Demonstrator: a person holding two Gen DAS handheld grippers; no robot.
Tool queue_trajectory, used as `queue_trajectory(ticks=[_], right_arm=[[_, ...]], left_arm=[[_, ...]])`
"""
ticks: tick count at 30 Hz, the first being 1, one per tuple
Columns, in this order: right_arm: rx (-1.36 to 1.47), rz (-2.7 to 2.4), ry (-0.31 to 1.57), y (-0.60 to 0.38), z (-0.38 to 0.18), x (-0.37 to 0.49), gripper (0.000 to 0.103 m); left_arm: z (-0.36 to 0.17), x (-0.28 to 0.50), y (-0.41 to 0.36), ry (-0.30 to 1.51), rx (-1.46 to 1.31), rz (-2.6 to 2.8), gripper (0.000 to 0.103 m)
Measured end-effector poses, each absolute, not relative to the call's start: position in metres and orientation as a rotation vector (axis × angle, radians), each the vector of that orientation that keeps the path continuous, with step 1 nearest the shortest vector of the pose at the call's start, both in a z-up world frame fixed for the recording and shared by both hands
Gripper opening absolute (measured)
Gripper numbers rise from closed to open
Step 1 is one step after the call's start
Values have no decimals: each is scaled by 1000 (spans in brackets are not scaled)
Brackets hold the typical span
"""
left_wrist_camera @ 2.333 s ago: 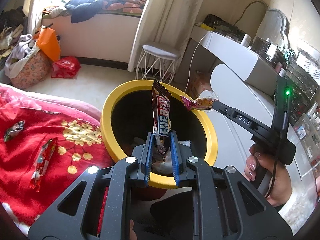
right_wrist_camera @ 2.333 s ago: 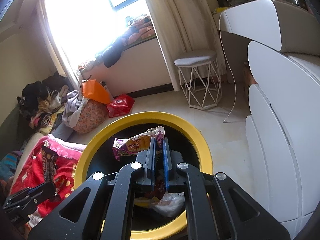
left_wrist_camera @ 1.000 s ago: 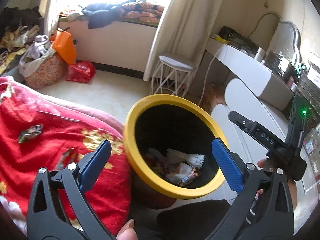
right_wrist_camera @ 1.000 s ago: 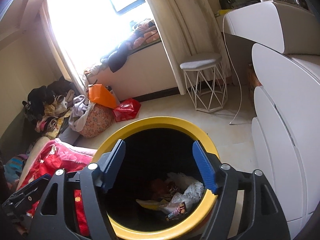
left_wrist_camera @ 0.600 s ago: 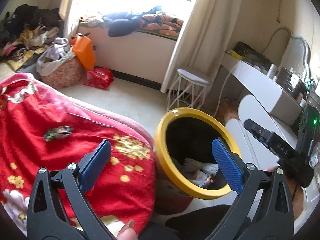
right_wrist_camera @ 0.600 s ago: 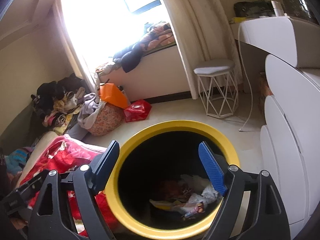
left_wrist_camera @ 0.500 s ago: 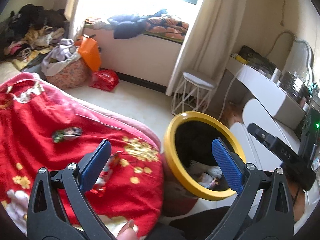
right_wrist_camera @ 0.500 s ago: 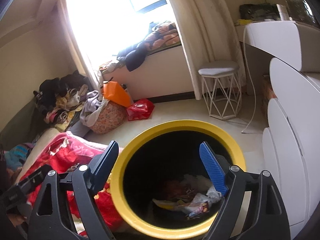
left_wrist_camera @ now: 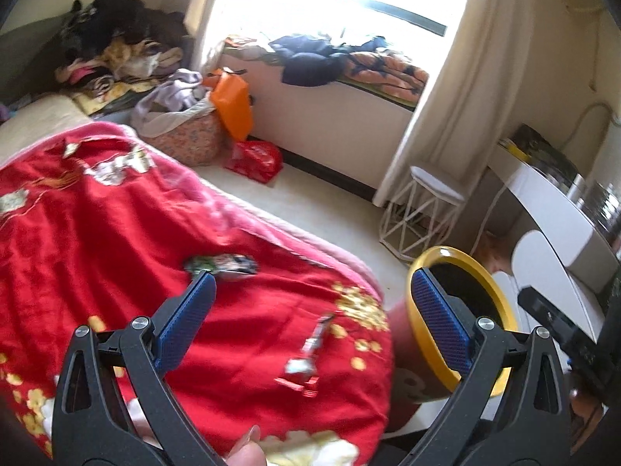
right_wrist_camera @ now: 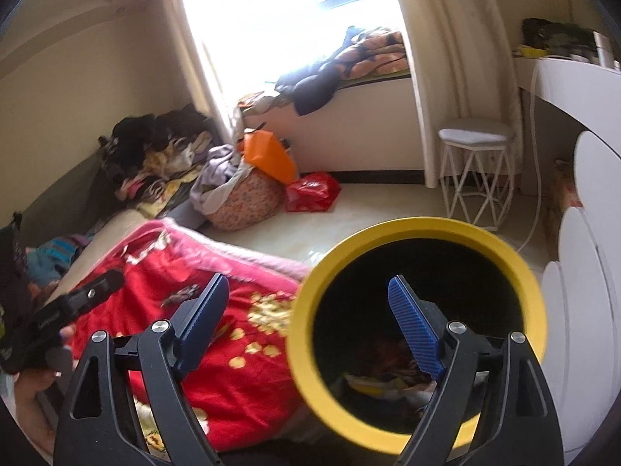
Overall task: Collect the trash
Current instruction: 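Move both open tools back over the green wrapper and red chip bag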
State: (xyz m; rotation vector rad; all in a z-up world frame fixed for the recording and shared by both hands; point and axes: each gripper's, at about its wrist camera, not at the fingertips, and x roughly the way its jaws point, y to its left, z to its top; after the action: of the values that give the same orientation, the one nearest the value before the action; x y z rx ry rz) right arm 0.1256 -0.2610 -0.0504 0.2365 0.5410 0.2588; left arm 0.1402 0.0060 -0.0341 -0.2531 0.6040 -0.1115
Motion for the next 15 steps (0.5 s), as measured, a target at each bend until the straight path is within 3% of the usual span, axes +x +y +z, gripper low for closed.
queue_trajectory(ticks=[15], right_arm=[[183, 400, 703, -169, -85, 153, 82]], left_arm=[[-64, 163, 85, 665, -344, 11, 93]])
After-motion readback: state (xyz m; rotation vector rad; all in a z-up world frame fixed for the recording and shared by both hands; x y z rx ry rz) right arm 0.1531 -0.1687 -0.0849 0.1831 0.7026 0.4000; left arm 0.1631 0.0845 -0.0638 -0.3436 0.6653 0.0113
